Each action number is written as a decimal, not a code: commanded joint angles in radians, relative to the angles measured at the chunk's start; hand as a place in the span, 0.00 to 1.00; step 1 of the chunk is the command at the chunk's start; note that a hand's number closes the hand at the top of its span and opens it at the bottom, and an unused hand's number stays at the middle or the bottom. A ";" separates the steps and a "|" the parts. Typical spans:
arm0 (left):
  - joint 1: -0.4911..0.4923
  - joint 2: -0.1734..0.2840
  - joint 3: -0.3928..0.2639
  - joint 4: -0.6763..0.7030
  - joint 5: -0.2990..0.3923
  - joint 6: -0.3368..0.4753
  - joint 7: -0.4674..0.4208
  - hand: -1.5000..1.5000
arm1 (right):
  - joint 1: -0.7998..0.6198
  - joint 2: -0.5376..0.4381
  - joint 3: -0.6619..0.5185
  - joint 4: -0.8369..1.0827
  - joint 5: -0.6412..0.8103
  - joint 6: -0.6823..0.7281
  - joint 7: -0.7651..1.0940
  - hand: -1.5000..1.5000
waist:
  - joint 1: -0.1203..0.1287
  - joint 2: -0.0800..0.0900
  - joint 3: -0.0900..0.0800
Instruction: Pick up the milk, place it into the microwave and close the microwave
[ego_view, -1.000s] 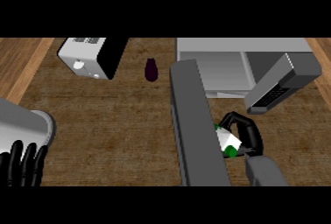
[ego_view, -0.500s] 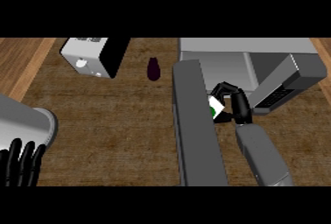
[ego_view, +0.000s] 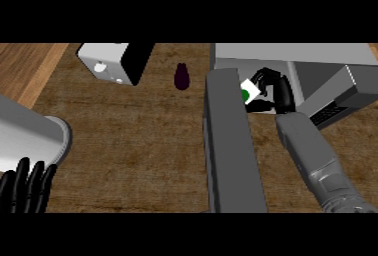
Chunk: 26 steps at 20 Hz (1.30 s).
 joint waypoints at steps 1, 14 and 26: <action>-0.026 0.018 0.029 0.016 0.036 -0.026 0.010 0.00 | -0.049 -0.052 -0.032 0.086 0.012 -0.077 -0.028 1.00 | 0.014 0.012 0.001; -0.086 0.003 0.022 0.055 -0.034 0.009 0.031 0.00 | -0.224 -0.083 0.060 0.232 0.160 -0.251 0.059 0.00 | 0.043 0.023 0.001; -0.065 0.020 -0.007 0.036 -0.076 -0.006 0.029 0.00 | -0.245 -0.003 0.047 0.257 0.157 -0.274 0.072 0.00 | 0.052 0.023 0.002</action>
